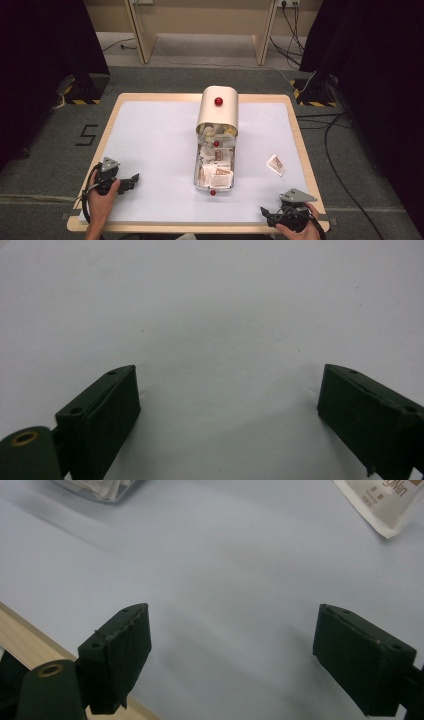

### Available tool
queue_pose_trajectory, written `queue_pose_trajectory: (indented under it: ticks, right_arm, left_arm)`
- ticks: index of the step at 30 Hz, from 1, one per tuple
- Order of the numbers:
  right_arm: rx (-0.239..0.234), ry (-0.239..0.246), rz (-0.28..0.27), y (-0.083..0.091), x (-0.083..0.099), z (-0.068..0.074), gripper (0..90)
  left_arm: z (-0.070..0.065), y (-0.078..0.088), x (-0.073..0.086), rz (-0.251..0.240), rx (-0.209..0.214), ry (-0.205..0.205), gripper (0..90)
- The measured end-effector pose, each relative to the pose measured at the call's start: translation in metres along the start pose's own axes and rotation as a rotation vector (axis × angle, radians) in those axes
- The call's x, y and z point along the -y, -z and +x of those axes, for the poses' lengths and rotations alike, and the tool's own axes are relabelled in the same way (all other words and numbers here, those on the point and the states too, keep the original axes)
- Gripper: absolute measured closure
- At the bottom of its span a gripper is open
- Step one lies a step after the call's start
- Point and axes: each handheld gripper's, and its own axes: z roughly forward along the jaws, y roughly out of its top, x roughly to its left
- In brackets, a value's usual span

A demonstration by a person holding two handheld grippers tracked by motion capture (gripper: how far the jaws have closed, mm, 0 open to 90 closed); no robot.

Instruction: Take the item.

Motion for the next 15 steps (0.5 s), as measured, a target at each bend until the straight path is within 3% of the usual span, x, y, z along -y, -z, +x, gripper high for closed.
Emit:
queue_pose_trajectory:
  ticks: [4, 8, 15]
  right_arm:
    - [0.011, 0.007, 0.026, -0.0009, 0.0029, 0.0007, 15.9]
    - [0.033, 0.048, 0.039, -0.0011, 0.0046, 0.0042, 15.5]
    - [0.040, 0.041, 0.037, -0.0009, 0.0059, 0.0055, 15.2]
  left_arm:
    - [0.0000, 0.0000, 0.0000, 0.000, 0.000, 0.000, 9.0]
    - [0.0000, 0.0000, 0.0000, 0.000, 0.000, 0.000, 9.0]
    - [0.0000, 0.0001, 0.0000, 0.001, -0.001, 0.000, 9.0]
